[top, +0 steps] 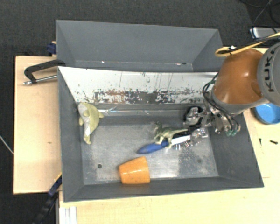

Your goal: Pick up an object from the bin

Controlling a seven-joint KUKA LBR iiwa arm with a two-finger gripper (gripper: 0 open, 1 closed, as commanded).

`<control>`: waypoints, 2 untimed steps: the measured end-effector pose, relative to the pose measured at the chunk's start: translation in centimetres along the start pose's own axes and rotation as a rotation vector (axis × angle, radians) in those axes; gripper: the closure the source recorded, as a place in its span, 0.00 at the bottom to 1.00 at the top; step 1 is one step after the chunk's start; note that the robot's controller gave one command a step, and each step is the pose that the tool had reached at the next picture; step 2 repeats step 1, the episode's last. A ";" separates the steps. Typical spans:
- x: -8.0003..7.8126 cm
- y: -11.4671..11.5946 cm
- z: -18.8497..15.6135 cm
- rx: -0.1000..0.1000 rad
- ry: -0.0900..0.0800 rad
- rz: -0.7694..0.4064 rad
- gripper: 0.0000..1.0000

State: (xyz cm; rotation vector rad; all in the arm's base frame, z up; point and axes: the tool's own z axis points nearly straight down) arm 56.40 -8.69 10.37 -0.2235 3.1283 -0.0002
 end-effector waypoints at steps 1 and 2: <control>-0.1 1.0 -10.9 0.002 -0.007 0.044 1.00; -0.1 1.0 -10.9 0.002 -0.007 0.044 1.00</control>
Offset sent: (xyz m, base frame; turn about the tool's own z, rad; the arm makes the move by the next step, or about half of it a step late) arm -0.0037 0.0095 0.1037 0.0448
